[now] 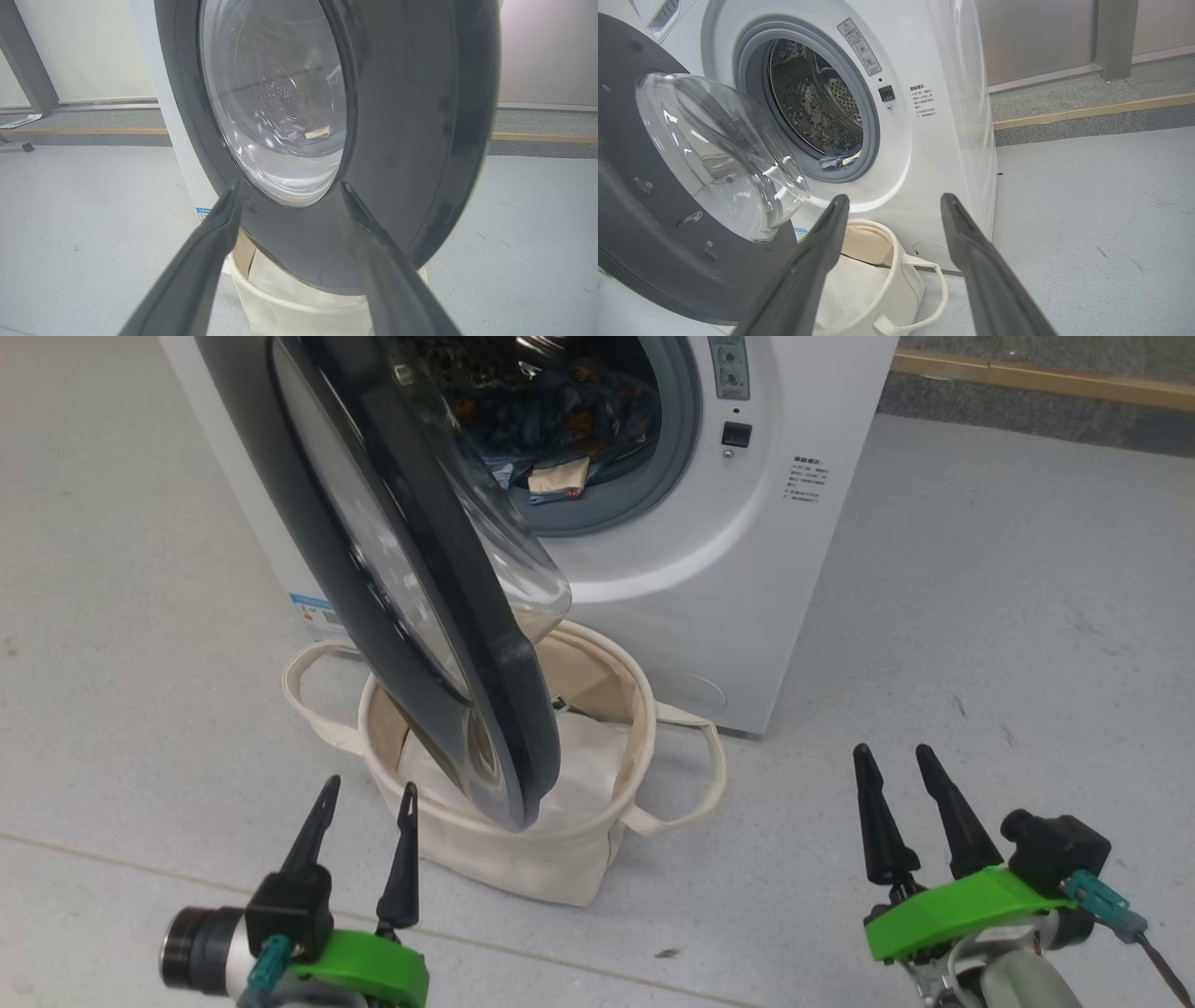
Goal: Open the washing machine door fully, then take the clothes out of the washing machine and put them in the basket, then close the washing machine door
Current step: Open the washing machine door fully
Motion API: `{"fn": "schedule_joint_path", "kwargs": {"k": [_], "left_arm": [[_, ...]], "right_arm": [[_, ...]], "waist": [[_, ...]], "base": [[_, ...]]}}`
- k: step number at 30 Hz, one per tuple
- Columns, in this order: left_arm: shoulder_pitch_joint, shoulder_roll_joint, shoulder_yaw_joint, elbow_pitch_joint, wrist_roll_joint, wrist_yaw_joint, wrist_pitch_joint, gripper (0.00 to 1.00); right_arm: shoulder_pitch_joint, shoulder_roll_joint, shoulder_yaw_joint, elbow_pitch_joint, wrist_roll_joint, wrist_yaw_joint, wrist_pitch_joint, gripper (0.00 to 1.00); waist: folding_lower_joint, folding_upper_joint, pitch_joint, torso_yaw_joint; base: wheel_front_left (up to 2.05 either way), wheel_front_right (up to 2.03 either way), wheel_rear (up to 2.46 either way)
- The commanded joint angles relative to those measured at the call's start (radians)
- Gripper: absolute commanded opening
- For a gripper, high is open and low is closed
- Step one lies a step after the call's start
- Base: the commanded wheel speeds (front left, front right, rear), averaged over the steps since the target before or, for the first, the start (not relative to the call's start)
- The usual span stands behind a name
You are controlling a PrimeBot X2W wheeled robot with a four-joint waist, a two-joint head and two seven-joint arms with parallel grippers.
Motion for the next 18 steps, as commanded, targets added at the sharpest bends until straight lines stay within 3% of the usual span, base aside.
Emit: {"fn": "schedule_joint_path", "kwargs": {"k": [1, 10, 18], "left_arm": [[-0.037, 0.013, 0.039, -0.039, 0.002, 0.0, -0.006, 1.0], [-0.075, 0.031, 0.067, -0.118, -0.001, -0.007, -0.006, 1.0], [-0.153, 0.026, 0.089, -0.288, -0.019, -0.023, -0.006, 1.0]], "right_arm": [[-0.038, 0.004, 0.024, -0.032, 0.002, 0.0, -0.012, 1.0], [-0.056, 0.004, 0.029, -0.035, 0.007, 0.0, -0.012, 1.0], [-0.062, 0.004, 0.026, -0.04, 0.02, 0.0, -0.012, 1.0]], "waist": [[0.0, -0.0001, 0.003, 0.0], [0.0, -0.0001, 0.016, -0.002], [0.0, -0.0001, 0.029, -0.002]], "base": [[0.0, 0.0, 0.0], [0.0, 0.0, 0.0], [0.0, 0.0, 0.0]]}}
